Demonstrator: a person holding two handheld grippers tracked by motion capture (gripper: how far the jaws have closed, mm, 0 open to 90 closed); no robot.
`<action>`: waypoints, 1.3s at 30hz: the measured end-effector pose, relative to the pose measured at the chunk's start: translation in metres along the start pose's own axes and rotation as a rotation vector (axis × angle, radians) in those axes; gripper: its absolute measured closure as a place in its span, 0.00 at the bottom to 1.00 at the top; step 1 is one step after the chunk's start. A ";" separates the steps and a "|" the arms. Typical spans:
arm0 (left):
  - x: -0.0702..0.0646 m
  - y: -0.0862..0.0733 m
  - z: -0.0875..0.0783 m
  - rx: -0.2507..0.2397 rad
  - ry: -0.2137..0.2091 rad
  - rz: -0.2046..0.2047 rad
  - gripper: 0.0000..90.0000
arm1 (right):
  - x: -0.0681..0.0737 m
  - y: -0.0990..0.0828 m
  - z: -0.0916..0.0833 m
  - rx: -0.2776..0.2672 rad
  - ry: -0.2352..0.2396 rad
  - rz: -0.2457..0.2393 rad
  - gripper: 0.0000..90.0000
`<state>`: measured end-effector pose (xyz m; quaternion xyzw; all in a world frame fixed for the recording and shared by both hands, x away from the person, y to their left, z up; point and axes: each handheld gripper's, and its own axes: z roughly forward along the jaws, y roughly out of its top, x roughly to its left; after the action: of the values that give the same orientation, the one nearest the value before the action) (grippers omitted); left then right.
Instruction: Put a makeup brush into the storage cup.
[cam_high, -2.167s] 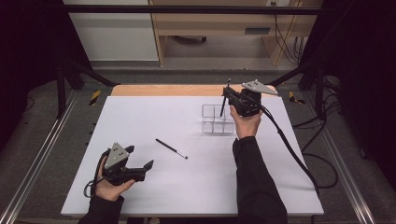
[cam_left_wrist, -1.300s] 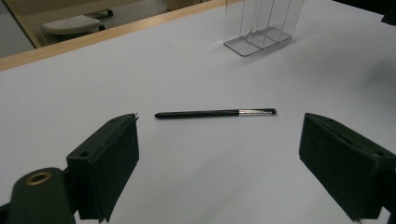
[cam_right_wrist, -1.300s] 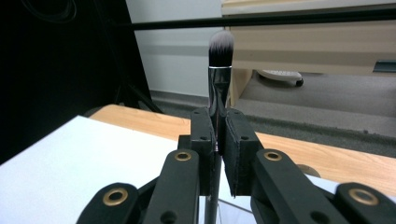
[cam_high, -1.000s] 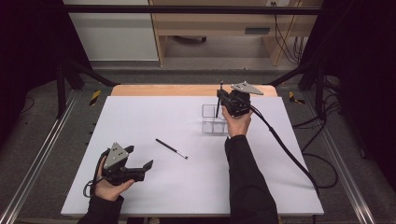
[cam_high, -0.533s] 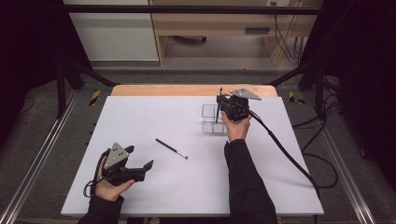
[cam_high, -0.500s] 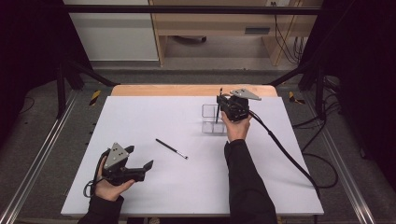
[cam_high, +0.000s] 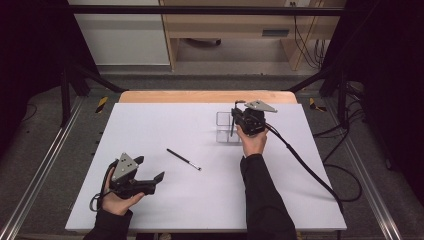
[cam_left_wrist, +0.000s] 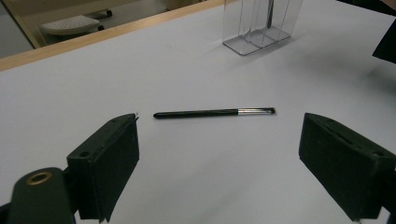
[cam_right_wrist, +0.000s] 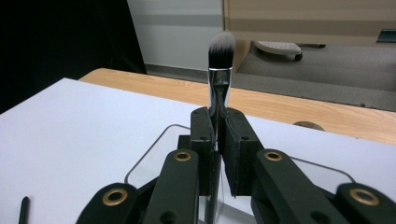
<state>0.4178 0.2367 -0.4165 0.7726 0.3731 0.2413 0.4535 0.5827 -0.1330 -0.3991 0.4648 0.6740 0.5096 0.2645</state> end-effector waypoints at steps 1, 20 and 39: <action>0.000 0.000 0.000 0.000 0.000 0.000 0.13 | 0.000 -0.001 0.000 0.005 0.000 -0.001 0.93; -0.001 0.000 0.001 0.005 -0.002 0.003 0.13 | 0.002 -0.004 -0.032 0.052 0.044 -0.042 0.70; -0.002 0.000 0.002 0.009 -0.008 0.008 0.13 | 0.004 -0.026 -0.097 0.033 0.162 -0.090 0.30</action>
<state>0.4181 0.2340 -0.4172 0.7771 0.3692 0.2384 0.4506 0.4911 -0.1736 -0.3896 0.3957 0.7216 0.5221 0.2239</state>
